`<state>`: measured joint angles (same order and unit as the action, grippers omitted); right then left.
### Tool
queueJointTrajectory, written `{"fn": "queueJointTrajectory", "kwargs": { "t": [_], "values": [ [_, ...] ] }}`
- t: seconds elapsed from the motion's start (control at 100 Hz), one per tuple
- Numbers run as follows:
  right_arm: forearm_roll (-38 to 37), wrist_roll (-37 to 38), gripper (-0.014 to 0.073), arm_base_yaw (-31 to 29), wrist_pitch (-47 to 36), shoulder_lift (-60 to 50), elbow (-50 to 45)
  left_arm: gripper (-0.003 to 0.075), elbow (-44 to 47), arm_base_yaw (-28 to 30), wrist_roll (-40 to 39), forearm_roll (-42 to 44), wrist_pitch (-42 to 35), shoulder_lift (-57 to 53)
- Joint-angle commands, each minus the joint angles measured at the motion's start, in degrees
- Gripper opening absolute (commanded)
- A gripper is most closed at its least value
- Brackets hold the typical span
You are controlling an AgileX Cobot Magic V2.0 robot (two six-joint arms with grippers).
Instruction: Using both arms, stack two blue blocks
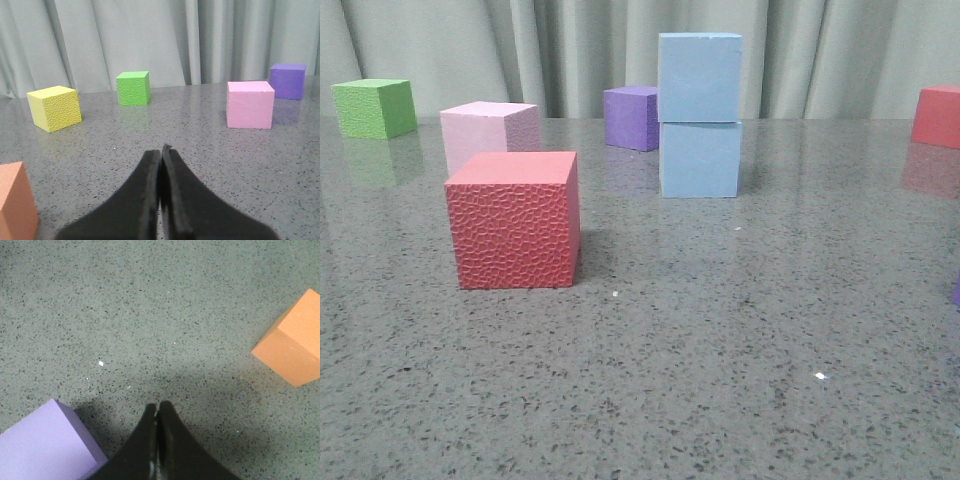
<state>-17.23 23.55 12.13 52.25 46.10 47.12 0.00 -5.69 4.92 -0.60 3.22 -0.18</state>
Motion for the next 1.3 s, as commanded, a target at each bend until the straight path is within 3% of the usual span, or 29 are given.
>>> {"fn": "queueJointTrajectory", "kwargs": {
  "t": [0.0, 0.21, 0.46, 0.59, 0.8, 1.29],
  "values": [
    [-1.9, -0.4, -0.0122, -0.4, -2.7, -0.5, 1.4, -0.0019, 2.5, -0.5, -0.4, 0.0, -4.8, -1.9],
    [-2.1, -0.4, -0.0122, -0.4, -4.2, -1.9, 0.9, -0.0019, 2.5, -0.5, -0.4, 0.0, -4.8, -1.9],
    [0.4, -1.5, -0.0122, -0.4, -18.3, -10.2, -8.2, -0.0019, 2.5, -0.5, -0.4, 0.0, -4.8, -1.9],
    [5.5, -9.0, -0.0122, -0.5, -25.2, -16.3, -14.0, -0.0019, 2.5, -0.5, -0.4, 0.0, -4.8, -1.9],
    [15.5, -24.7, -0.0122, -1.6, -27.8, -27.4, -20.9, -0.0019, 2.5, -0.5, -0.4, 0.0, -4.8, -1.9],
    [18.7, -25.1, -0.0122, -4.6, -33.9, -47.9, -34.3, -0.0019, 2.5, -0.5, -0.4, 0.0, -4.8, -1.9]
  ]
}}
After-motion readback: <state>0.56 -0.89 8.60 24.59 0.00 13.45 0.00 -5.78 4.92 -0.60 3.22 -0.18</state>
